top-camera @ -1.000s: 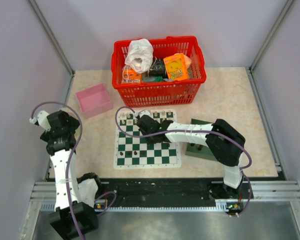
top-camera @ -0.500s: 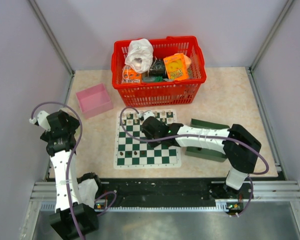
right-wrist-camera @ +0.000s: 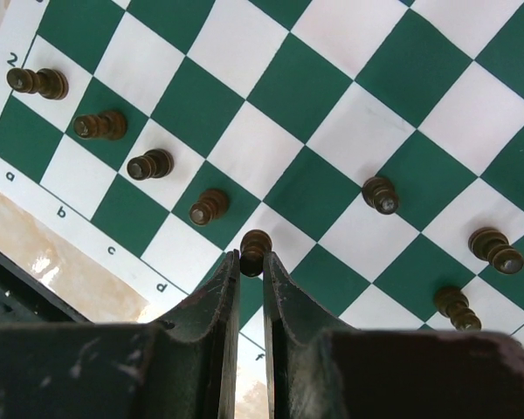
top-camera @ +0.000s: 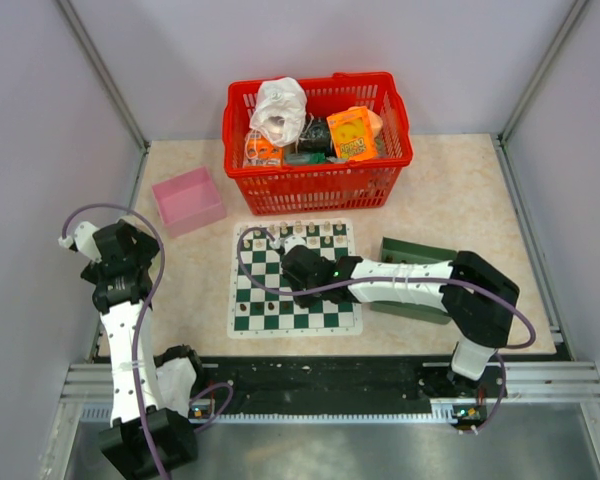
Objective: Set up the chess pieces on the board
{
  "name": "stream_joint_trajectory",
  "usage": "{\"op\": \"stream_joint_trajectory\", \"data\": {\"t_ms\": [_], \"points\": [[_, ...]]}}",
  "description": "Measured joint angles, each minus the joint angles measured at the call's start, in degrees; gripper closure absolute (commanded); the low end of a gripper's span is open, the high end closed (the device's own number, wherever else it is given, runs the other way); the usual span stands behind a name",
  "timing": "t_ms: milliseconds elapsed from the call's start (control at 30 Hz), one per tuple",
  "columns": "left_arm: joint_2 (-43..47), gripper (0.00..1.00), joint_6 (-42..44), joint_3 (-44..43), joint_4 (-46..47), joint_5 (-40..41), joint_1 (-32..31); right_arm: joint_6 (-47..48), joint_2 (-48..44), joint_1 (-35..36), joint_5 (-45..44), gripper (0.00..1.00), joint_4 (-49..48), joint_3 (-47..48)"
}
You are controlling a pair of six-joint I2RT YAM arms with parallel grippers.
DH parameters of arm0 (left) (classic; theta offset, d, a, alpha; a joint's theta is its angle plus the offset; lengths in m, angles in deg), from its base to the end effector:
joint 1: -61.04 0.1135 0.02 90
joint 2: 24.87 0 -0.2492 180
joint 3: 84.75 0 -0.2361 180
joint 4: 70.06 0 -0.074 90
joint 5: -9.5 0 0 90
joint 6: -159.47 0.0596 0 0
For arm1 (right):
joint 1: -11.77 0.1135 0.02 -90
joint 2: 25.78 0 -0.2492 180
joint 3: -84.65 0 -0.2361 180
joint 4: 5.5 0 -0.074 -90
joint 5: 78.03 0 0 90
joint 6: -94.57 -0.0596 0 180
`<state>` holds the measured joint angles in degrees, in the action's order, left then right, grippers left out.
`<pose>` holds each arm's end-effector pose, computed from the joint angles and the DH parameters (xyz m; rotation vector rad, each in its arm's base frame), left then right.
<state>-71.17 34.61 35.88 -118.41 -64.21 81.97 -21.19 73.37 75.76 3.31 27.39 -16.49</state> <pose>0.1668 0.0817 0.2713 -1.1506 1.8320 0.1711 0.1663 0.3203 0.1713 -0.7728 2.4256 0.4611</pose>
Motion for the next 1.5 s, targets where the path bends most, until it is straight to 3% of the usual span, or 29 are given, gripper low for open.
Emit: {"op": "stream_joint_trajectory", "data": {"t_ms": [1100, 1500], "points": [[0.09, 0.01, 0.0, 0.33, 0.07, 0.0, 0.0, -0.07, 3.06, 0.15, -0.04, 0.87, -0.15, 0.0], [0.09, 0.01, 0.0, 0.52, 0.13, 0.0, 0.0, -0.07, 3.13, 0.46, 0.02, 0.68, -0.15, 0.0]]}}
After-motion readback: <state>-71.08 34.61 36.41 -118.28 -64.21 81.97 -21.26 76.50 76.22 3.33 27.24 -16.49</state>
